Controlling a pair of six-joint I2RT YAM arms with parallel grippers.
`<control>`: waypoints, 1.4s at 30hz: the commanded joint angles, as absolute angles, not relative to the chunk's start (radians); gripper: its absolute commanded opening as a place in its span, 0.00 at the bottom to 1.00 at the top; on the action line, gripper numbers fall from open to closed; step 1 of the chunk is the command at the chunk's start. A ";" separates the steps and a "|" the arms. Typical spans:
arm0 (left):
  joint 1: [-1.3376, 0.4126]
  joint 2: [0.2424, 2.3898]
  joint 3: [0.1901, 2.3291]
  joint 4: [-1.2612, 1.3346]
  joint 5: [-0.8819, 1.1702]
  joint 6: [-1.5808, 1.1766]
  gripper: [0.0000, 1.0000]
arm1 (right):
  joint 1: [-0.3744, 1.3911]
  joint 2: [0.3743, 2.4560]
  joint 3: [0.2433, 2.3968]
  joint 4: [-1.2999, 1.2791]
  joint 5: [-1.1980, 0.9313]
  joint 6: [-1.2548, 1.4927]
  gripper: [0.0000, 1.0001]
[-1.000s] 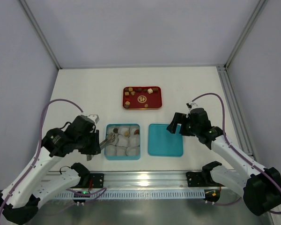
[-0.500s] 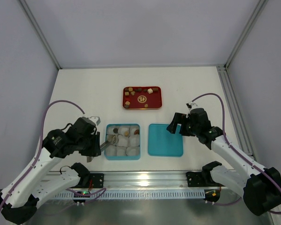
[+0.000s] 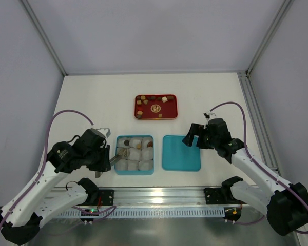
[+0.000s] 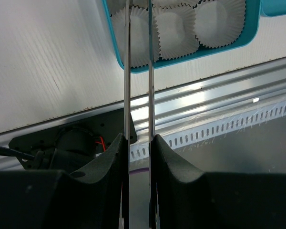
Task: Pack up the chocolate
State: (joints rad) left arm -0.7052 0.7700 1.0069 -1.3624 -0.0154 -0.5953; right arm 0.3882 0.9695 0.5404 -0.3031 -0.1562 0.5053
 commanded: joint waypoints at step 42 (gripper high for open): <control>-0.710 0.790 1.066 -1.661 -0.049 -0.614 0.31 | 0.405 1.003 0.566 -0.252 -0.160 0.517 1.00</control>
